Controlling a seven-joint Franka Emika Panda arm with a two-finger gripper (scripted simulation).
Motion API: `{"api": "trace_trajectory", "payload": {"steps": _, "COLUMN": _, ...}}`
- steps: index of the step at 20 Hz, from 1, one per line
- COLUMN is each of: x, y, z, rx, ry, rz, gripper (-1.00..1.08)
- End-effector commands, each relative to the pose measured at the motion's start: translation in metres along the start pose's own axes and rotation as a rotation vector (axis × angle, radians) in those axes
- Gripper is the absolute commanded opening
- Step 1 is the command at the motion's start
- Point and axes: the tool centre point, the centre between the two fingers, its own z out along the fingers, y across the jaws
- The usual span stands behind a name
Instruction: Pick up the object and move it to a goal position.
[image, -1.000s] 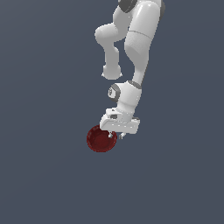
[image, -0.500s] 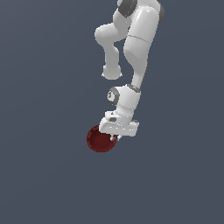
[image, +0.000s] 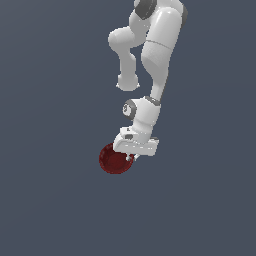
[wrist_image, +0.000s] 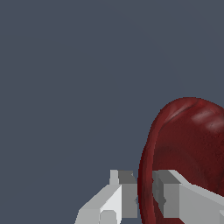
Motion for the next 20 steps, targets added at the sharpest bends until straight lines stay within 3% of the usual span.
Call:
{"api": "trace_trajectory", "payload": {"steps": 1, "x": 0.001, "y": 0.0, "z": -0.002, "rx": 0.0, "ry": 0.0, "rz": 0.0, "gripper": -1.0}}
{"api": "trace_trajectory", "payload": {"steps": 10, "x": 0.013, "y": 0.003, "z": -0.029, "rx": 0.001, "ry": 0.0, "rz": 0.002, "gripper": -1.0}}
{"api": "trace_trajectory", "payload": {"steps": 20, "x": 0.04, "y": 0.011, "z": -0.094, "rx": 0.002, "ry": -0.002, "rz": 0.005, "gripper": -1.0}}
